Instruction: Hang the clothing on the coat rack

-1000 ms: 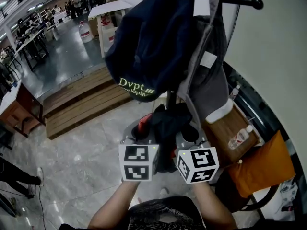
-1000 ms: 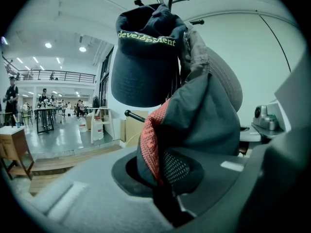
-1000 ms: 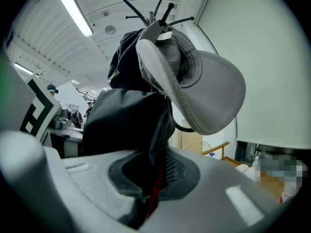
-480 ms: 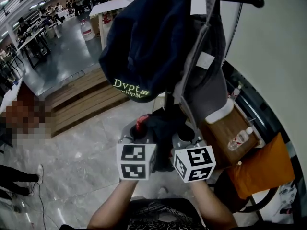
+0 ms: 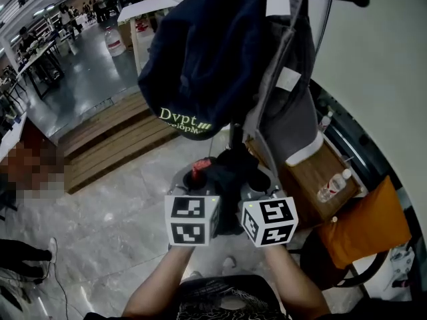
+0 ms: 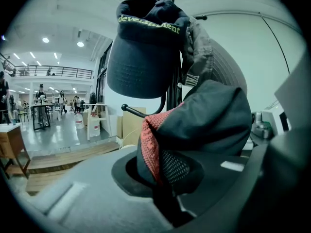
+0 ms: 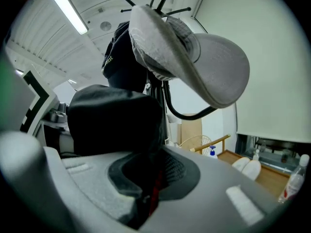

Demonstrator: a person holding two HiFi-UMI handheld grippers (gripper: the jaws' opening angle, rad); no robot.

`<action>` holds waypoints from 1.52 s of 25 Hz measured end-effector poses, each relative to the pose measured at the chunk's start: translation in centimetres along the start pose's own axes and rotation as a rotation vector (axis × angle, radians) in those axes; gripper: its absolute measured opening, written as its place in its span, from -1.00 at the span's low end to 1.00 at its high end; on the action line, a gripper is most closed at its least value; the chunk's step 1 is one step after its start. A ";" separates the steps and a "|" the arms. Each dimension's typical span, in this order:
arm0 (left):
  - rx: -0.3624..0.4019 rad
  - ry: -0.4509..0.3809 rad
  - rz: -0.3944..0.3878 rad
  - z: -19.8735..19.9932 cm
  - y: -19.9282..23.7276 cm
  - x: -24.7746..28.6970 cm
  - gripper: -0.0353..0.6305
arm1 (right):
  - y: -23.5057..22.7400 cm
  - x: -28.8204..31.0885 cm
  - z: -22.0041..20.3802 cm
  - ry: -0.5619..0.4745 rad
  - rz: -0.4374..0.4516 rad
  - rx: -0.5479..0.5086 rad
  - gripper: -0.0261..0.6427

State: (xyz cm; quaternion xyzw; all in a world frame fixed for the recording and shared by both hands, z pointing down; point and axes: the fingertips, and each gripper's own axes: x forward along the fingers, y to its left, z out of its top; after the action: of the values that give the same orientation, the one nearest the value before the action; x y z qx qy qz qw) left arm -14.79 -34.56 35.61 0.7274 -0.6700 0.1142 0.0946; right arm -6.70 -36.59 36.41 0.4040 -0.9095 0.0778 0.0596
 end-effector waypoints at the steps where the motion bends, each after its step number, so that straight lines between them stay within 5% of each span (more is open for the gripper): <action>1: 0.002 0.002 -0.006 -0.1 0.0 0.1 -0.81 | 0.0 0.1 -0.1 0.003 -0.006 0.001 -0.85; 38: 0.031 0.026 -0.180 -1.9 -1.7 1.9 -0.81 | -0.5 0.8 -3.3 0.041 -0.105 -0.007 -0.84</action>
State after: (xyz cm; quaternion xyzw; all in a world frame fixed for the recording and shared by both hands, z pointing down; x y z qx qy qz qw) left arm -12.99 -35.70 37.98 0.7844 -0.5989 0.1251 0.1017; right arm -6.72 -36.92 39.82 0.4493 -0.8859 0.0795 0.0837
